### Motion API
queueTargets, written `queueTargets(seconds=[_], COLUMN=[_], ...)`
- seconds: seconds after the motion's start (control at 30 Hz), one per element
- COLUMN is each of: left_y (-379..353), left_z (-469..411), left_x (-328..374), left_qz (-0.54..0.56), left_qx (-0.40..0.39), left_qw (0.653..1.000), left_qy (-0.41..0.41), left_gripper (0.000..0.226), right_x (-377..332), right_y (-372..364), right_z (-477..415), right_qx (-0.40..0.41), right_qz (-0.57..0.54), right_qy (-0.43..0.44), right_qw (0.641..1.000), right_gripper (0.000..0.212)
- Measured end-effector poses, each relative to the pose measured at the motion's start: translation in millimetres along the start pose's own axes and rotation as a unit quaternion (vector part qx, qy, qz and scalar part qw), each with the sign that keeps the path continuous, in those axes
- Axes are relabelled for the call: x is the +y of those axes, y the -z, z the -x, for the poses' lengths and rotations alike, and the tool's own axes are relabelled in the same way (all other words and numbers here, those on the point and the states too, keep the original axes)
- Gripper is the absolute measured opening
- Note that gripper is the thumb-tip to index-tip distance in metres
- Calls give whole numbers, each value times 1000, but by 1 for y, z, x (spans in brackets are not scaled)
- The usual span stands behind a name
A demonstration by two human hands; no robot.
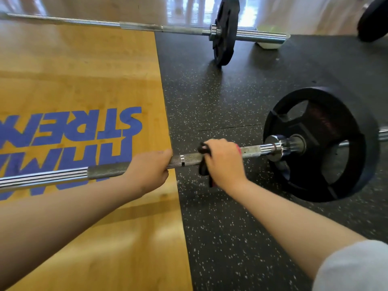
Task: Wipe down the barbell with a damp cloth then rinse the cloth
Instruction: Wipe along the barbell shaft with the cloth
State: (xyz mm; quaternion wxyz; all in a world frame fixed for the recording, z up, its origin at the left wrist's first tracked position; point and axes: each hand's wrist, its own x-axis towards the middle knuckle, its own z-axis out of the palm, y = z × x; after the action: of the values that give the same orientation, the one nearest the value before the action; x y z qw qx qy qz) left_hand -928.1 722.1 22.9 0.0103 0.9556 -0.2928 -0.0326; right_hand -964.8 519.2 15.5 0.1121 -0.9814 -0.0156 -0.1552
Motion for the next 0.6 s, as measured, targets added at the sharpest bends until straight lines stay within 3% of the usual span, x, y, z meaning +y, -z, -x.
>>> queueTargets(seconds=[0.17,0.27,0.33,0.4,0.47,0.53,0.6], left_y=[-2,5,13,21,27,29,28], left_z=[-10,-19,-29,-39,-46,-47,-38], left_x=[2,-1,-6,-11,-15,-14,-7], left_qz=[-72,-25,71,202,270,278,226], left_qx=[28,-49,-172,-298,-369,-371,-302], left_qw=[997,998,983,932,887,884,924], left_qy=[13,5,12,41,63,67,64], left_gripper=[16,20,22,24,23,23,20], right_x=[81,72,43,7,-25,-46,-50], right_y=[20,18,10,0,-12,-20,-22], right_z=[5,3,1,0,2,3,3], right_qx=[31,34,27,16,16,33,41], right_qz=[5,-12,-26,-47,-64,-81,-80], right_qy=[-113,-132,-111,-65,-11,31,74], right_qw=[993,991,993,997,998,996,993], right_gripper=[12,11,9,9,14,24,26])
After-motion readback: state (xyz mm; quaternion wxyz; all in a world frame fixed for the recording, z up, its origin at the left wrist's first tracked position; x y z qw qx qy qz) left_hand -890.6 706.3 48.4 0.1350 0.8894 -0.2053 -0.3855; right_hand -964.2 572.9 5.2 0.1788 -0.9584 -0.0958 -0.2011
